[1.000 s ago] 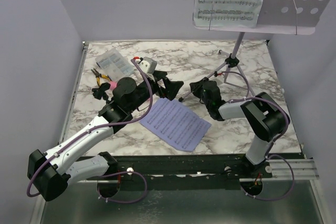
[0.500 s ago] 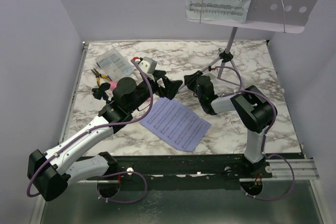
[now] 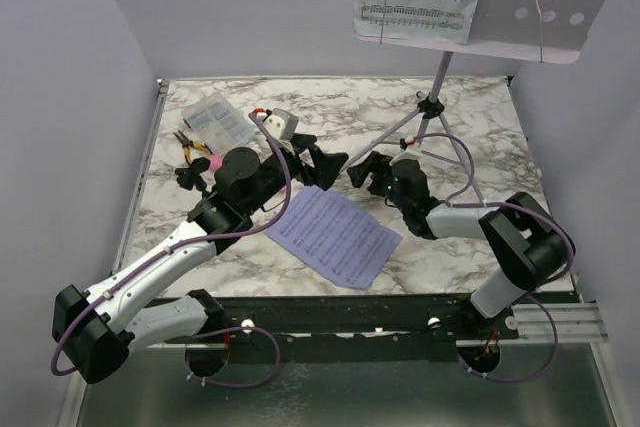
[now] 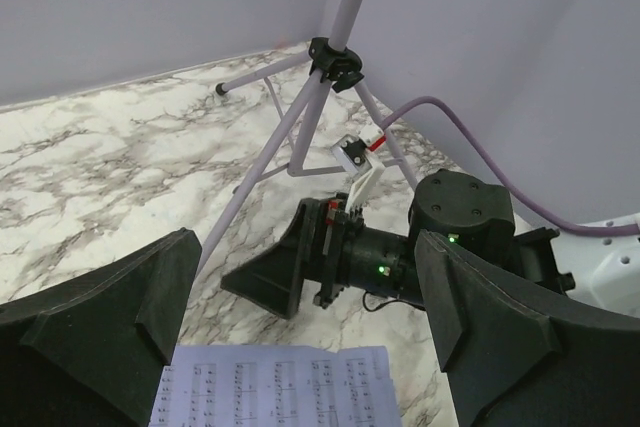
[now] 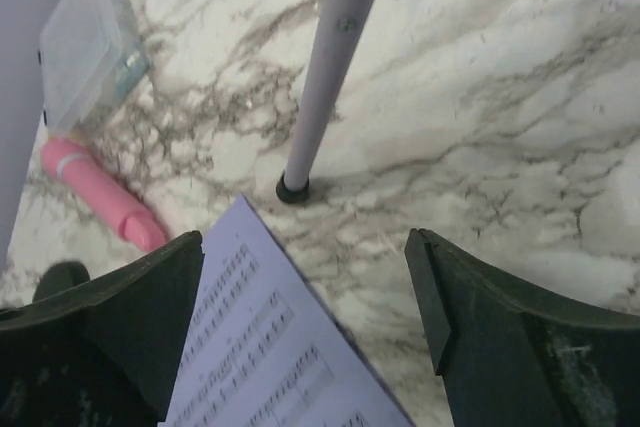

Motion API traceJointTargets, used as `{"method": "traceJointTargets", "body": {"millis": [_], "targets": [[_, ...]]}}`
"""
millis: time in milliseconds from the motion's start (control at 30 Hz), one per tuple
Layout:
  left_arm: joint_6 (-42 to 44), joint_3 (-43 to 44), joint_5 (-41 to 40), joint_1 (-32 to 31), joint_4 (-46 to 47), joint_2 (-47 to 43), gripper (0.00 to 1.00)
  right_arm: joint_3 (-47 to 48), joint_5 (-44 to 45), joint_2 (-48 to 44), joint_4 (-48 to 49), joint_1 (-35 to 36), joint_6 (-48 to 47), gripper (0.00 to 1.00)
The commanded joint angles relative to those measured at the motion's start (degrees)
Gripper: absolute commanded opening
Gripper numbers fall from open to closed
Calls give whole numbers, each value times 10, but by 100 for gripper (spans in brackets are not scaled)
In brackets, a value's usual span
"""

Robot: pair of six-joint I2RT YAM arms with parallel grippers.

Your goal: Set up the instrument practice props

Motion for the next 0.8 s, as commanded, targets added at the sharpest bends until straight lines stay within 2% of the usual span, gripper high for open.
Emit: {"method": "traceJointTargets", "body": {"millis": [0, 167, 367, 567, 767], "targets": [[-22, 2, 16, -7, 2, -12, 99, -43, -108, -51, -129, 4, -59, 94], [-48, 1, 4, -17, 0, 2, 99, -44, -162, -115, -303, 4, -59, 96], [-176, -18, -40, -35, -9, 45, 97, -80, -151, -208, -404, 3, -22, 100], [-332, -64, -81, -52, -7, 101, 96, -109, -140, -271, -413, -3, 3, 99], [-443, -121, -109, -52, -6, 135, 99, -96, -180, -254, -393, -13, -30, 94]]}}
